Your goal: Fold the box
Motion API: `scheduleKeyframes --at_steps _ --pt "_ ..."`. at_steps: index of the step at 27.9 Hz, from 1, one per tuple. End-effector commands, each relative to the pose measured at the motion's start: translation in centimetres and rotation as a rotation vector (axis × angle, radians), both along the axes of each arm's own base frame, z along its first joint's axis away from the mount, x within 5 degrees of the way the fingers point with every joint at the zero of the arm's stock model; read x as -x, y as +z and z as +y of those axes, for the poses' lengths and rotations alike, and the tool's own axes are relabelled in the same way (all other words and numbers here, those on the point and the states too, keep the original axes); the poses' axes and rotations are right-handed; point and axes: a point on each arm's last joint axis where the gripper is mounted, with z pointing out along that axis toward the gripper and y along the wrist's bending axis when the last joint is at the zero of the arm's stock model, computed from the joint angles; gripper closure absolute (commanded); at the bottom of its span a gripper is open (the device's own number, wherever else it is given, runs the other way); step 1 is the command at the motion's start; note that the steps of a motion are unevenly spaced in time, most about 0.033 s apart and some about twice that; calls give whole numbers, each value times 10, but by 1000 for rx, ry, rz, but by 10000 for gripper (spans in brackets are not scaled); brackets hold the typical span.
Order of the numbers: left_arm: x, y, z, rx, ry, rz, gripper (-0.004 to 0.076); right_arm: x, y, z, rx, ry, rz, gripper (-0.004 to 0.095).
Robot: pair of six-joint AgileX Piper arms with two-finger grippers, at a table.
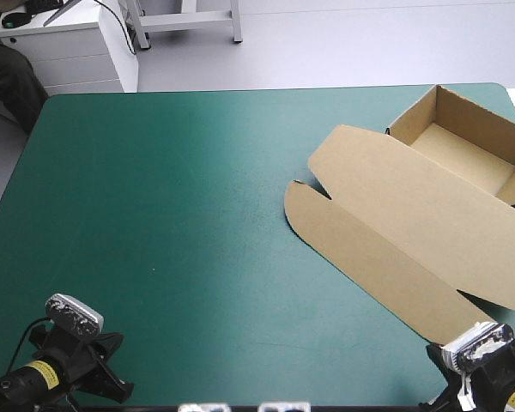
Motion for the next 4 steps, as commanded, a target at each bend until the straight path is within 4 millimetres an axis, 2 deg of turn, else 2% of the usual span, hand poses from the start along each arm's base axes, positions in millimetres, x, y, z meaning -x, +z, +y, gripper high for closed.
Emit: scheduleKeyframes --at_steps 1,4 --pt "-4 11 -3 43 4 -57 731 -4 10 1 -23 -5 -57 922" --pt "-3 10 -2 43 8 -42 731 -4 10 1 -23 -5 -57 922"
